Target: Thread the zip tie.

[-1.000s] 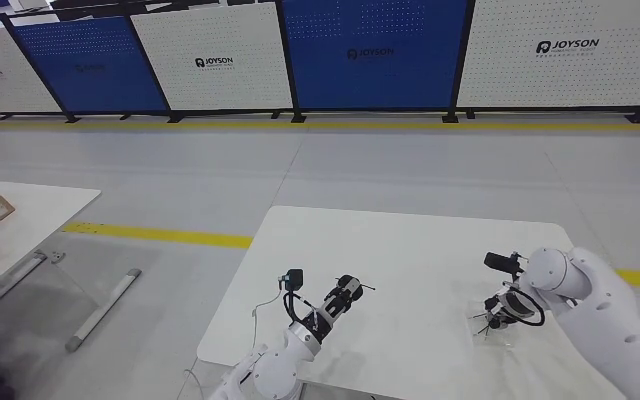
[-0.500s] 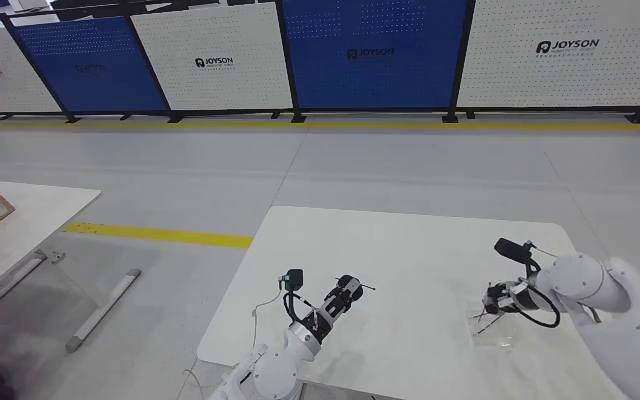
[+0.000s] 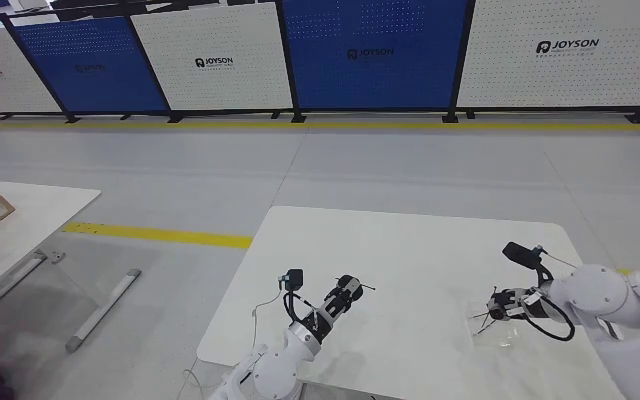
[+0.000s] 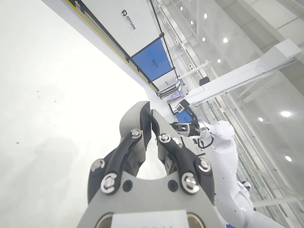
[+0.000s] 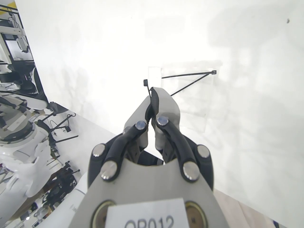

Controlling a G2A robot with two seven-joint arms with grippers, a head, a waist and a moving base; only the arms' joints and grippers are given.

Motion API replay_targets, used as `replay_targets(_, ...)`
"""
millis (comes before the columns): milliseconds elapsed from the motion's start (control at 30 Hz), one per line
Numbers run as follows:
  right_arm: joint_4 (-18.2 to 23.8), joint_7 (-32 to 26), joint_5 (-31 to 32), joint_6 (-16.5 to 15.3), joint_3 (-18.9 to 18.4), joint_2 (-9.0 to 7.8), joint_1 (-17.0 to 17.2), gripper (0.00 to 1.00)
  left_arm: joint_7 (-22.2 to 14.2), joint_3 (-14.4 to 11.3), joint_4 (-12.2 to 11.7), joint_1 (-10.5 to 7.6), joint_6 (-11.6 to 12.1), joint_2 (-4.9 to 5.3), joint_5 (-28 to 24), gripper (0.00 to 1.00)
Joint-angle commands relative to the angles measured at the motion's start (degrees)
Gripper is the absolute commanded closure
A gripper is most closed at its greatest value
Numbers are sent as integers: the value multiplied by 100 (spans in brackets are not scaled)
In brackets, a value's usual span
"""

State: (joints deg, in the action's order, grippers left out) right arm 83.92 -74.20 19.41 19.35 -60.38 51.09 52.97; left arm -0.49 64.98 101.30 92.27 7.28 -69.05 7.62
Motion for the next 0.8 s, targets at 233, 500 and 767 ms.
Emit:
replay_targets(233, 614, 979, -165, 13, -455, -55, 565, 100, 0, 0, 0, 0, 0, 0, 0, 100)
replay_targets(500, 1525, 2059, -378, 13, -995, -89, 1574, 100, 0, 0, 0, 0, 0, 0, 0, 100)
replay_targets(767, 1525, 2059, -378, 13, -995, -89, 1574, 100, 0, 0, 0, 0, 0, 0, 0, 100)
